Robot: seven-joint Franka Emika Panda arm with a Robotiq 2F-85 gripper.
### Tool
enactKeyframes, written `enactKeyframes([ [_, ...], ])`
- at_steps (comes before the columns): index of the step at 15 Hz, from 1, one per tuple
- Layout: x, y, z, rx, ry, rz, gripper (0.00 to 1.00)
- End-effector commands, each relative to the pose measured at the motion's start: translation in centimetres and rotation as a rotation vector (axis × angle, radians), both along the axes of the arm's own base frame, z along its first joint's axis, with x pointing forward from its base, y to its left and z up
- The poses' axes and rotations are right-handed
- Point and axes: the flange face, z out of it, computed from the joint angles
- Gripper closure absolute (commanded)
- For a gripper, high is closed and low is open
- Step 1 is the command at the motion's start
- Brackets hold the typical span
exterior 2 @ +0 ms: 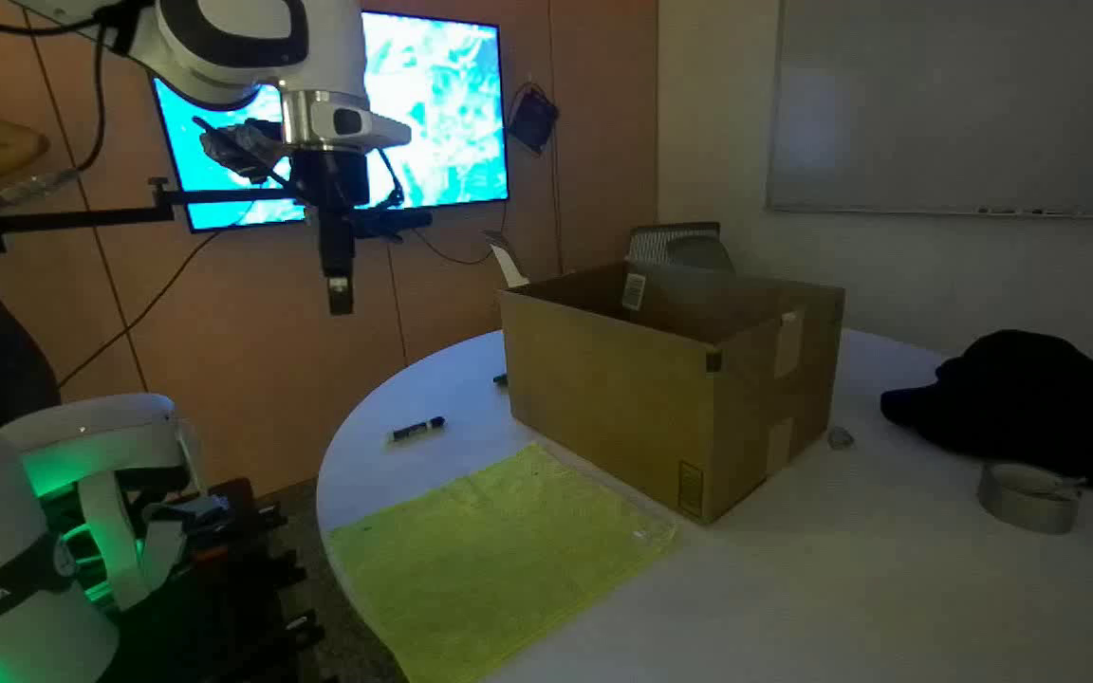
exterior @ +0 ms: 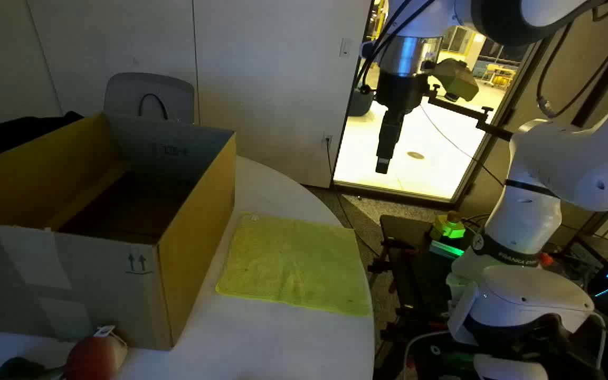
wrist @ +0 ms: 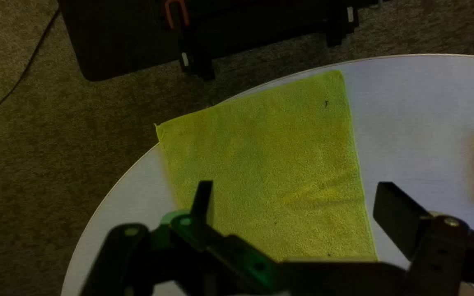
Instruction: Pick up the marker and wrap it on the cloth, the pick up the cloth and put it in the box
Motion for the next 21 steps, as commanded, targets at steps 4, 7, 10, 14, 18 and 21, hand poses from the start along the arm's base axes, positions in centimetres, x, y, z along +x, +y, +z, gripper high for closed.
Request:
enactKeyframes([
  [4, 0.1, 0.0, 0.3, 0.0, -0.005, 0.0, 0.0],
  [7, 0.6, 0.4, -0.3, -0.002, 0.001, 0.011, 0.0],
  [10, 2.3, 2.4, -2.1, 0.002, 0.004, 0.042, 0.0],
  [14, 5.4, 6.1, -5.7, 0.023, -0.005, 0.118, 0.0],
  [18, 8.2, 11.1, -9.7, 0.057, -0.016, 0.167, 0.0],
  [21, 9.6, 15.1, -12.4, 0.083, -0.014, 0.209, 0.0],
])
